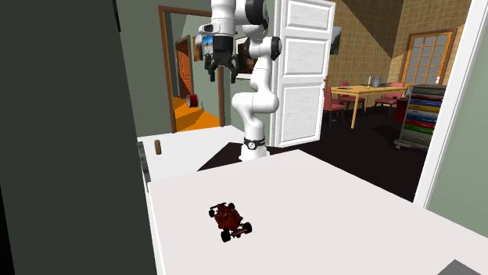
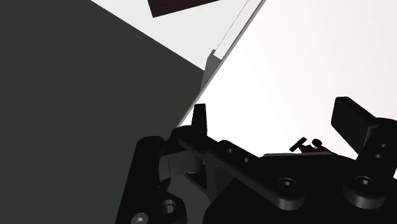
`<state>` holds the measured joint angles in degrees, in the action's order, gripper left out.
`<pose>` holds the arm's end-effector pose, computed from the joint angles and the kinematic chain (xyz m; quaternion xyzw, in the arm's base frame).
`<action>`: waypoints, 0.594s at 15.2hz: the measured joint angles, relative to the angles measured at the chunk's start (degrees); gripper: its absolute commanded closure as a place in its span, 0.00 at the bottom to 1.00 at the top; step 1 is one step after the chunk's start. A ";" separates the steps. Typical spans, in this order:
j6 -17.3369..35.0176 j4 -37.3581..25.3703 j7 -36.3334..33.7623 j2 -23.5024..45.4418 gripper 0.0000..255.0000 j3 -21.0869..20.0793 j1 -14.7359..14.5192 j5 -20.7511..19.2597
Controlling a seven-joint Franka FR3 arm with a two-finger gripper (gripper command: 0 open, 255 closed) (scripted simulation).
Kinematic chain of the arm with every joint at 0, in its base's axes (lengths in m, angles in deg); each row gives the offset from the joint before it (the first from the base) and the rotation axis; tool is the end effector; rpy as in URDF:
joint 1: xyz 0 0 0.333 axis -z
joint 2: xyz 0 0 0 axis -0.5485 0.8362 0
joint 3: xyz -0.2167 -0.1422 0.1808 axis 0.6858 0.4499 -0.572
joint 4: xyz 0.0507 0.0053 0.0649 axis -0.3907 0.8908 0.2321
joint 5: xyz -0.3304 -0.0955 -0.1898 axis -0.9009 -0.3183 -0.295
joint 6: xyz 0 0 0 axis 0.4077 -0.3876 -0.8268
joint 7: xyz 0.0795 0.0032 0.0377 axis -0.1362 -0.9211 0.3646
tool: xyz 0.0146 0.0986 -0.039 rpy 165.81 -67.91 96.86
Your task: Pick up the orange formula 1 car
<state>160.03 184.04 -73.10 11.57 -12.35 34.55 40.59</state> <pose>0.3090 -0.0472 0.6166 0.9964 -0.0812 0.0096 0.0213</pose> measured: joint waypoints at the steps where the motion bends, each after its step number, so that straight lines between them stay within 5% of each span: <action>1: 0.00 0.00 0.00 0.00 0.00 0.00 0.00 0.00; 9: 7.74 -4.17 3.39 14.75 0.00 -0.11 -2.59 0.04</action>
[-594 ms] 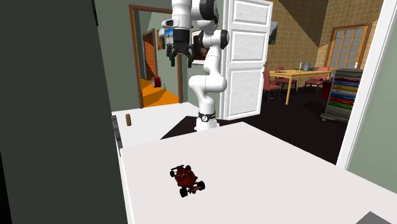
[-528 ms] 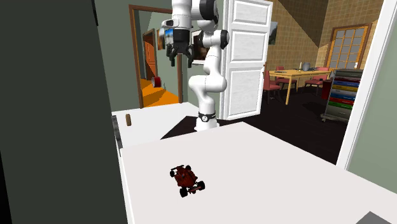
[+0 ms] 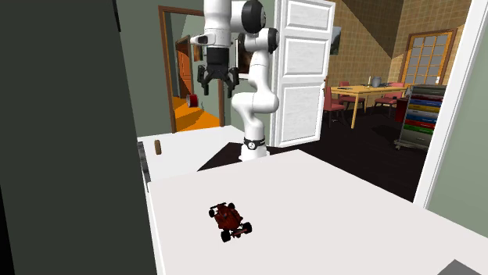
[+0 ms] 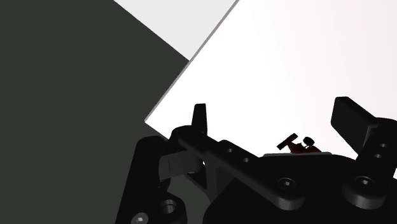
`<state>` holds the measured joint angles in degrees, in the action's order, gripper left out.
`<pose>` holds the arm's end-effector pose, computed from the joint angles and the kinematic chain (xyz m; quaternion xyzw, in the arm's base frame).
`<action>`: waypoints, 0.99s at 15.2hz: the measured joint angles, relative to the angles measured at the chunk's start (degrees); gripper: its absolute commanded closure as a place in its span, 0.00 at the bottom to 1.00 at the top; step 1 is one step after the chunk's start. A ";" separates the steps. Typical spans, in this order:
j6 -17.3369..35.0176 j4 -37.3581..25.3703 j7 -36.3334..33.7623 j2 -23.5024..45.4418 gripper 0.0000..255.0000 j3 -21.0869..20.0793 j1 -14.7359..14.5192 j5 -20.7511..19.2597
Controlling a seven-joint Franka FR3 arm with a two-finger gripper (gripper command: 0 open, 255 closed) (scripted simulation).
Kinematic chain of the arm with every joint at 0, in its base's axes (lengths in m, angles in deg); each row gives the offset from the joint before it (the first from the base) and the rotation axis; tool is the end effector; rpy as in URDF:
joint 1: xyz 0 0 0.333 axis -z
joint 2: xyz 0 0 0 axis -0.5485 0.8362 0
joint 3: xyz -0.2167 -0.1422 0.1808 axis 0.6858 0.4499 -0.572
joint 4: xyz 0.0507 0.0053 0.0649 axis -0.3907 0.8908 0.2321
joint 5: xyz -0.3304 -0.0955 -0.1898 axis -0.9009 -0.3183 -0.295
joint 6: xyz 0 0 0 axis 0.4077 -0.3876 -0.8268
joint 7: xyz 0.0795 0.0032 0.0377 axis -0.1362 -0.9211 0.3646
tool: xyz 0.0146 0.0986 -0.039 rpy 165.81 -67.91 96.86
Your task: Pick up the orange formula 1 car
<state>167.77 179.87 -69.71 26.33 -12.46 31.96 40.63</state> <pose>0.3960 -0.0322 0.5719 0.9991 -0.0259 -0.0153 0.0285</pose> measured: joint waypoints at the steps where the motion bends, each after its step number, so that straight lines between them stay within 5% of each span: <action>1: 0.85 -0.93 0.27 2.18 0.00 -0.23 -0.42 0.12; 15: 9.37 -17.26 6.78 32.62 0.00 -2.34 -4.06 -0.08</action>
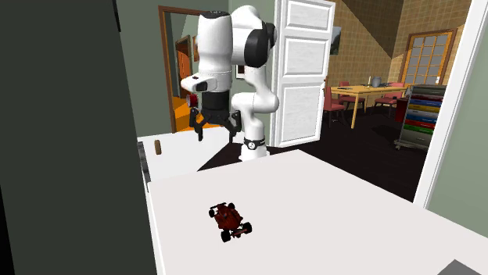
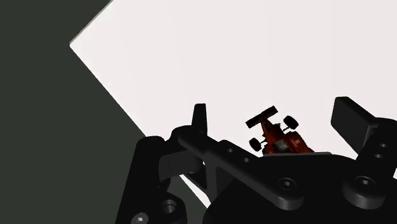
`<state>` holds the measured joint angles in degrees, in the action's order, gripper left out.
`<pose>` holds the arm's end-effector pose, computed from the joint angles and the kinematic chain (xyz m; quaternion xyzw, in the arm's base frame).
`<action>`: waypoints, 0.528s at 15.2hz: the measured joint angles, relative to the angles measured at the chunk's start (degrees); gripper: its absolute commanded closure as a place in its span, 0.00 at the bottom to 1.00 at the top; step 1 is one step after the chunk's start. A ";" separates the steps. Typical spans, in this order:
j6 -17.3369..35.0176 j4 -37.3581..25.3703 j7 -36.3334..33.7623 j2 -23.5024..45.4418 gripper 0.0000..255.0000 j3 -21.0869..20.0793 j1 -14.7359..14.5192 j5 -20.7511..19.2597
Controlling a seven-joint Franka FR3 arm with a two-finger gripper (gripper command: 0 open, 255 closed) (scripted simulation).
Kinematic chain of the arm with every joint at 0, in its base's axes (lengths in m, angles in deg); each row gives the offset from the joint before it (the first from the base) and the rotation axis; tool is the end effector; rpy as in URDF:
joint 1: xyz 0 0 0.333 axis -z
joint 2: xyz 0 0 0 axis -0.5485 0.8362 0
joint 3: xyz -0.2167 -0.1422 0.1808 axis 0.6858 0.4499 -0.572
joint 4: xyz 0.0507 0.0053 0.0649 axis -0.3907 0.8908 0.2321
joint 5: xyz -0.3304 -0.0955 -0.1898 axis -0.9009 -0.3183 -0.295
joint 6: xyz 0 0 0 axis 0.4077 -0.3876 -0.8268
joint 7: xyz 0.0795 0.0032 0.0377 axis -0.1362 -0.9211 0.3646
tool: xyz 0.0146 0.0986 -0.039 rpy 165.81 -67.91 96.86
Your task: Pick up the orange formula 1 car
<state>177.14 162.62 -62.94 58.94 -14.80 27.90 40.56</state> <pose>0.5620 0.0293 0.4527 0.9923 0.0938 -0.0675 0.0437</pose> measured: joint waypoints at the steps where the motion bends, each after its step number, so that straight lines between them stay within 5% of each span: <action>1: -0.35 -2.04 0.54 2.09 0.00 -0.19 -0.18 -0.09; 8: -0.75 -15.32 2.83 17.81 0.00 -1.99 -2.11 -1.15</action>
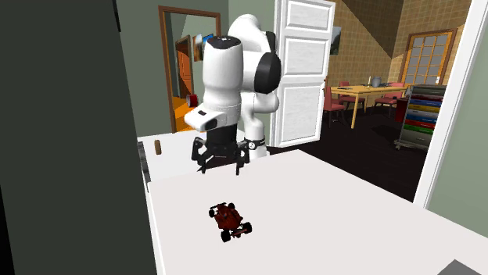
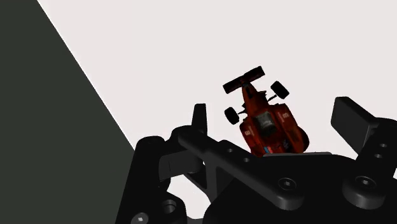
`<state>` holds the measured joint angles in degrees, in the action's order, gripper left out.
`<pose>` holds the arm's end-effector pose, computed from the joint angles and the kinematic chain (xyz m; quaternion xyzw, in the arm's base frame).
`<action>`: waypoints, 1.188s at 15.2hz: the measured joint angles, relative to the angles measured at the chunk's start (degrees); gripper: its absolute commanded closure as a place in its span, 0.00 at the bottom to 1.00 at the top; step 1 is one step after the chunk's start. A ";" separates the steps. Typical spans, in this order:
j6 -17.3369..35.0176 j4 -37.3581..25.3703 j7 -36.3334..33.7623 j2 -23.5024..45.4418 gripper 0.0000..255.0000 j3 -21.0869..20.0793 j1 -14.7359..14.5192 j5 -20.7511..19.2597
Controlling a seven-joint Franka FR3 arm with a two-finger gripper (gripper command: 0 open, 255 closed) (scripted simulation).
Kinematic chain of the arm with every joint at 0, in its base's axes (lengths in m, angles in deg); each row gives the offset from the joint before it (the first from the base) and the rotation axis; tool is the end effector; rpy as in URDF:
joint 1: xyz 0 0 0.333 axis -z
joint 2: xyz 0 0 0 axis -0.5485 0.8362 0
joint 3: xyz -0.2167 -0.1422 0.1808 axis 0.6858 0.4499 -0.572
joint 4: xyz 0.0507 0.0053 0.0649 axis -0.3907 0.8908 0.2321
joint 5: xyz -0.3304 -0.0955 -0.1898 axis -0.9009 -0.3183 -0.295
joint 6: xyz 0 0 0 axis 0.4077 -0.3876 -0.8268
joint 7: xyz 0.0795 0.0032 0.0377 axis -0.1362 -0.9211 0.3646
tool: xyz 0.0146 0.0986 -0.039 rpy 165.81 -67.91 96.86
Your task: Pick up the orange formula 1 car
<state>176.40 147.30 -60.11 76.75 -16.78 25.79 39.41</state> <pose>0.6376 0.0777 0.3857 0.9817 0.1571 -0.0950 0.0514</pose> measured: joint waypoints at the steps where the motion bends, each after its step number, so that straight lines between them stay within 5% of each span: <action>1: -0.07 -1.79 0.45 2.10 0.00 -0.18 -0.22 -0.23; 9: -4.34 -20.76 3.17 19.60 0.00 -1.48 -2.73 -1.84; 16: -1.27 -20.41 2.85 22.50 0.00 -1.47 -2.86 -2.05; 17: -1.06 -20.25 2.86 22.54 1.00 -1.46 -2.83 -2.06; 18: -0.93 -20.19 2.86 22.52 1.00 -1.48 -2.84 -2.05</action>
<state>175.47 127.10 -57.24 99.26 -18.27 22.96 37.36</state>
